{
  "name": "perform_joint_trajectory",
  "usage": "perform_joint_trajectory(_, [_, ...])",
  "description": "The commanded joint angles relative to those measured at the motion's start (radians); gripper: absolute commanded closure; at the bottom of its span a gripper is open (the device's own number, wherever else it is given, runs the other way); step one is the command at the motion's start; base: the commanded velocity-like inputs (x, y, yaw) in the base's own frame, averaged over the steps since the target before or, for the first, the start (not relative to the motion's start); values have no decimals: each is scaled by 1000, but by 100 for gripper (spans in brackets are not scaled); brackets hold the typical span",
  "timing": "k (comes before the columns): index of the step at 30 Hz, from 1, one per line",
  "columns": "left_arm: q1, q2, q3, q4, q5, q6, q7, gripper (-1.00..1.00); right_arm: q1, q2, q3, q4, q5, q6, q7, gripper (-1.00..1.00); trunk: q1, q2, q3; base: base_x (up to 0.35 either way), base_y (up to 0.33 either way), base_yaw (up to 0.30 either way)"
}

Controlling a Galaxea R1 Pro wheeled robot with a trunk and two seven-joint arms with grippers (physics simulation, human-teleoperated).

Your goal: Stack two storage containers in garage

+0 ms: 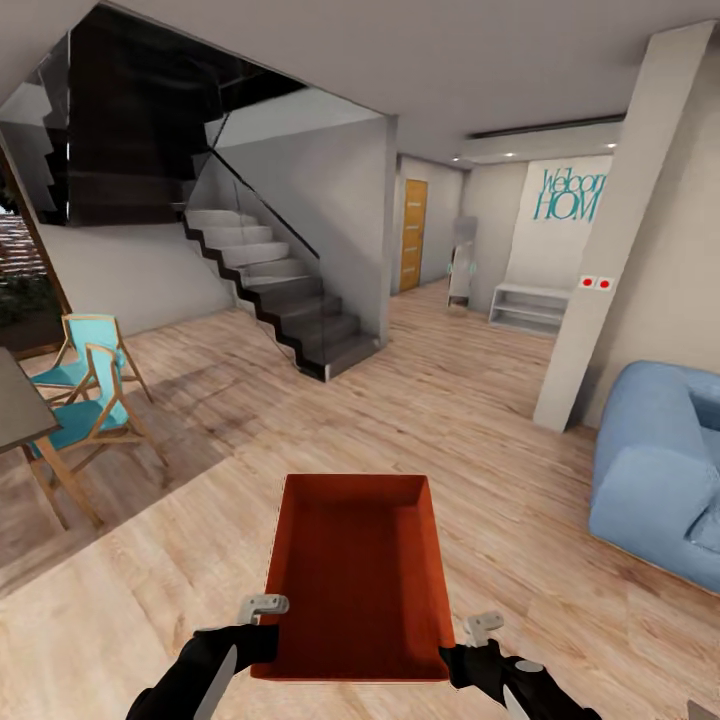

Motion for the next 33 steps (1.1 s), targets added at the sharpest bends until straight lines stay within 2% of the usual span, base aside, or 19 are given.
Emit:
perform_joint_trajectory(1, [-1,-1,50,-3,45,5,54,100,0,1,5,-3,-19,7,32,100,1,-2,-2,326,0,-275])
perform_joint_trajectory(10, [0,-1,53,-3,45,5,54,100,0,2,5,-3,-19,7,32,100,1,-2,-2,326,0,-179])
perform_joint_trajectory(33, [-1,-1,53,-3,44,5,55,100,0,1,3,-3,-19,5,32,100,1,-2,-2,326,0,-3])
